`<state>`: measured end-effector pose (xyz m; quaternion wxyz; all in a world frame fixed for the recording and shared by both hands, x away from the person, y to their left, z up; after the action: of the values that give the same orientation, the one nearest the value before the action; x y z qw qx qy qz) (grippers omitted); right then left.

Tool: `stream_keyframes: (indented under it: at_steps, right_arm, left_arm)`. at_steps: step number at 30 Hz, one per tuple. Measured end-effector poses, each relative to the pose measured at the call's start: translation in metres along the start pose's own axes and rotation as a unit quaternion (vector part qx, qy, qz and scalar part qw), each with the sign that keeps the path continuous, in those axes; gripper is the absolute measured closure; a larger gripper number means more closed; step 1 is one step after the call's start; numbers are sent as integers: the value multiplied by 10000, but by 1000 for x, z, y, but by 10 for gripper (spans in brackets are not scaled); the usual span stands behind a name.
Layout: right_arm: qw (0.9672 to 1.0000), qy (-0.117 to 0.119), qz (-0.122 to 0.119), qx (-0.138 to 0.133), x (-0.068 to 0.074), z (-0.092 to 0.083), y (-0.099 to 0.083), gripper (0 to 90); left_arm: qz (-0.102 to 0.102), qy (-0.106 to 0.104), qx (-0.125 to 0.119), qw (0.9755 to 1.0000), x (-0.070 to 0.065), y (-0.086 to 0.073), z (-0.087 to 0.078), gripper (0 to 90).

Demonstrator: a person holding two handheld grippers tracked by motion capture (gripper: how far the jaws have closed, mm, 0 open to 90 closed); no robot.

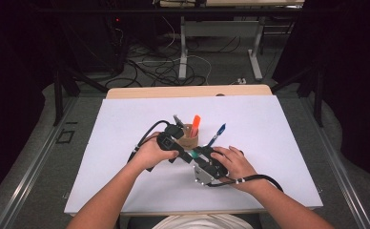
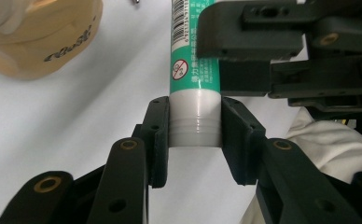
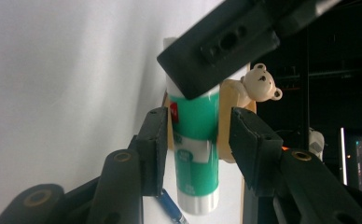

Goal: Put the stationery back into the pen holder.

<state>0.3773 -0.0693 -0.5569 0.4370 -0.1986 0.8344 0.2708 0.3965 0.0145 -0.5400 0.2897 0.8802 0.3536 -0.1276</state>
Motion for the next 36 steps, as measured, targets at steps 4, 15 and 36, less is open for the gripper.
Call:
stream_keyframes:
  at_steps: [4, 15, 36]
  right_arm:
    - [9999, 8, -159, -11, 2, 1, 1, 591]
    - [9987, 49, -508, 84, 3, 1, 1, 643]
    - [9995, 42, -304, 78, 4, 2, 0, 652]
  left_arm:
    - [33, -53, 12, 10000, -3, 2, 1, 649]
    - [58, -110, -7, 9999, -7, 3, 3, 649]
    - [85, -162, -98, 9998, -6, 2, 3, 647]
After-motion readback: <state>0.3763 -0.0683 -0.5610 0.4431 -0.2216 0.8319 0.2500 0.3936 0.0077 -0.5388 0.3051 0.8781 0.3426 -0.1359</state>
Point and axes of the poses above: each handheld gripper's, and its own axes: z roughly forward along the jaws, y roughly out of its top, x roughly to its left, the point moved 8 cm from there along z, roughly forward along the jaws, and after that the axes turned 6 degrees about -x, right-handed, at the moved point
